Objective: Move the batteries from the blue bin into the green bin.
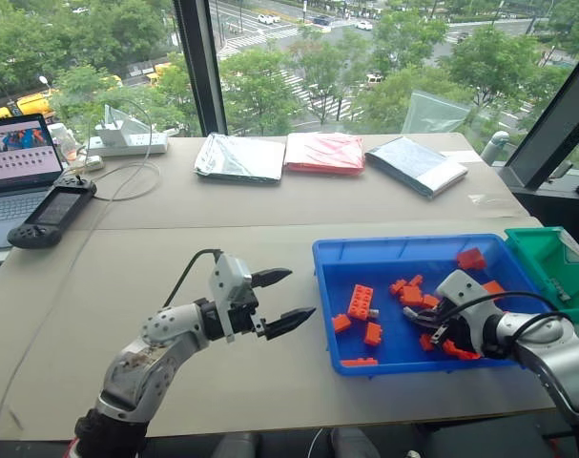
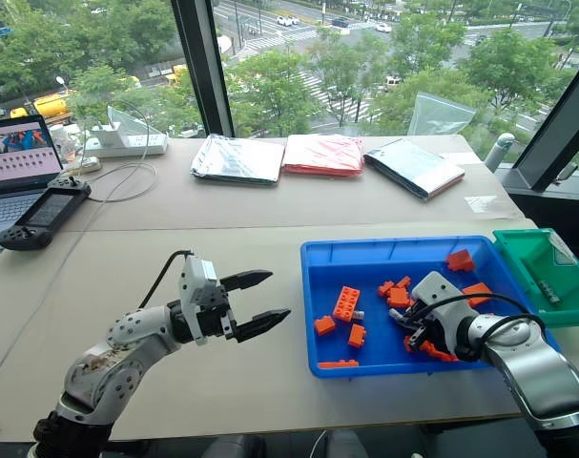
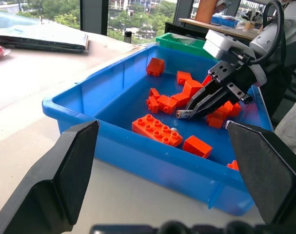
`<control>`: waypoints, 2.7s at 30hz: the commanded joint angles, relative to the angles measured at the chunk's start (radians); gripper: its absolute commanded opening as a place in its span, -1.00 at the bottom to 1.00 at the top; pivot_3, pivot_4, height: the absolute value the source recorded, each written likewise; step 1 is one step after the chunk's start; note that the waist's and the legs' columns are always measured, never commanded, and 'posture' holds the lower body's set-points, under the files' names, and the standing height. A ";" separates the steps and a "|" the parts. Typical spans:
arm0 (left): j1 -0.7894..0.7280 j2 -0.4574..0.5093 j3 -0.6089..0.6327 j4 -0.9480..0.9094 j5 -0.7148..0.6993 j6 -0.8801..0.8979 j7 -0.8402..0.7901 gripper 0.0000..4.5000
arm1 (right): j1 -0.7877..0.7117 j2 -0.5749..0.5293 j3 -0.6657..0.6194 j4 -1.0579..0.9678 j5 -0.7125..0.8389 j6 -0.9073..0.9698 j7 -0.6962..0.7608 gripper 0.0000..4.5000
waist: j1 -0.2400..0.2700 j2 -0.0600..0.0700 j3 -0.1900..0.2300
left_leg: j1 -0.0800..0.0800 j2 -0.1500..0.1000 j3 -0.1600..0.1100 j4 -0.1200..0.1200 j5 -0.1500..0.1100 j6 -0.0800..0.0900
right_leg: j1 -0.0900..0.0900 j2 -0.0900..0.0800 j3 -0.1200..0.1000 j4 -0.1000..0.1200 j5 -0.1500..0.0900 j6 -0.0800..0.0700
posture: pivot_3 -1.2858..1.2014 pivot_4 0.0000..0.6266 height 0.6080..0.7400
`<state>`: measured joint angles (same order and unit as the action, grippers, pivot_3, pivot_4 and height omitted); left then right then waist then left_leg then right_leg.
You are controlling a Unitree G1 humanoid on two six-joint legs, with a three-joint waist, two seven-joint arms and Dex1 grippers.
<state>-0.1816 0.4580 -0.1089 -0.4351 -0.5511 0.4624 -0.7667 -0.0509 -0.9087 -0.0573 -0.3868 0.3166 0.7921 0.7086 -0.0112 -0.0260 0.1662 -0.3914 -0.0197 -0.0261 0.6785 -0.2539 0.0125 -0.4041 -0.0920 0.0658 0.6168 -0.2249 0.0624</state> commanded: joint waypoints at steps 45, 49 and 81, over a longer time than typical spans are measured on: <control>0.023 -0.021 0.008 0.015 -0.023 -0.145 -0.143 1.00 | -0.132 0.035 -0.391 -0.176 0.204 0.212 -0.143 0.99 | 0.000 0.007 -0.001 | 0.000 0.001 -0.001 -0.002 0.000 0.001 | 0.001 0.002 0.000 0.000 0.000 -0.001 | 0.03 -0.52 1.00; 0.020 -0.020 0.003 0.017 -0.025 -0.142 -0.150 1.00 | -0.033 0.002 -0.342 -0.321 0.321 0.199 -0.005 0.99 | 0.004 0.007 -0.001 | -0.002 0.001 0.000 0.000 0.000 0.001 | 0.001 -0.001 0.000 -0.002 0.000 0.001 | 0.03 -0.52 1.00; -0.008 -0.016 0.005 -0.016 -0.028 -0.089 -0.097 1.00 | -0.323 0.063 0.086 -0.041 0.118 0.094 -0.003 0.99 | 0.000 0.005 0.000 | -0.004 0.000 -0.001 0.000 0.000 0.001 | -0.002 0.000 -0.001 -0.002 0.001 0.000 | 0.03 -0.52 1.00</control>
<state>-0.1869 0.4400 -0.1141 -0.4084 -0.5713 0.3765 -0.8707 -0.3792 -0.8378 0.0556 -0.3895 0.4346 0.9147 0.6937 -0.0111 -0.0205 0.1657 -0.3952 -0.0196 -0.0271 0.6787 -0.2542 0.0131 -0.4065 -0.0917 0.0649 0.6144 -0.2235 0.0624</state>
